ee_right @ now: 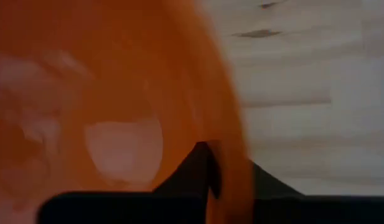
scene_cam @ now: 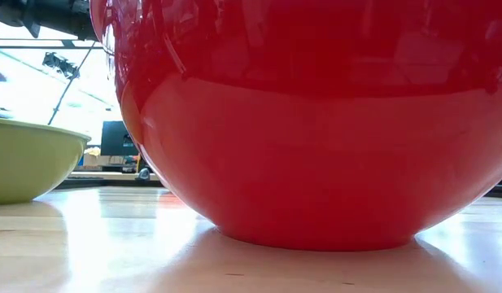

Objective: Nest bowls inside each other
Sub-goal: Stack the orange bowl on top of the red bowl

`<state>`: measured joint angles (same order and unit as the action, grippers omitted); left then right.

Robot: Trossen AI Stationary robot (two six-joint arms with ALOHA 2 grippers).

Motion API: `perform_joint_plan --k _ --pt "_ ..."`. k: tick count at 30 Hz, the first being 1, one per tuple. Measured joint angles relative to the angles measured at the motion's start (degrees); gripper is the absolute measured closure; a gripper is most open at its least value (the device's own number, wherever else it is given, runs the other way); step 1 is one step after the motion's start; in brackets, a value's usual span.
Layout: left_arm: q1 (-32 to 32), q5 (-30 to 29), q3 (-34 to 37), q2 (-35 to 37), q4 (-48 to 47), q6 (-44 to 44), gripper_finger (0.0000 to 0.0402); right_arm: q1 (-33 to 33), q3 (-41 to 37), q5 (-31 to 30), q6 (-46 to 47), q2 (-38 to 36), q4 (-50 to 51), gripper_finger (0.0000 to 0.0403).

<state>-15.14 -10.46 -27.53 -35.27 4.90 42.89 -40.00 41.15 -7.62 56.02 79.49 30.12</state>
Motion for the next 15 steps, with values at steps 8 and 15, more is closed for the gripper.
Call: perform_joint_plan --k 8,15 --pt "0.0 0.3 0.0 0.0 0.0 0.0 0.0205 0.2 -0.1 -2.5 0.8 -4.3 5.5 0.0371" --pt "0.0 0.8 0.0 0.0 -0.7 -0.5 0.0205 5.0 -0.2 -0.7 -4.0 -11.8 5.4 0.0387"
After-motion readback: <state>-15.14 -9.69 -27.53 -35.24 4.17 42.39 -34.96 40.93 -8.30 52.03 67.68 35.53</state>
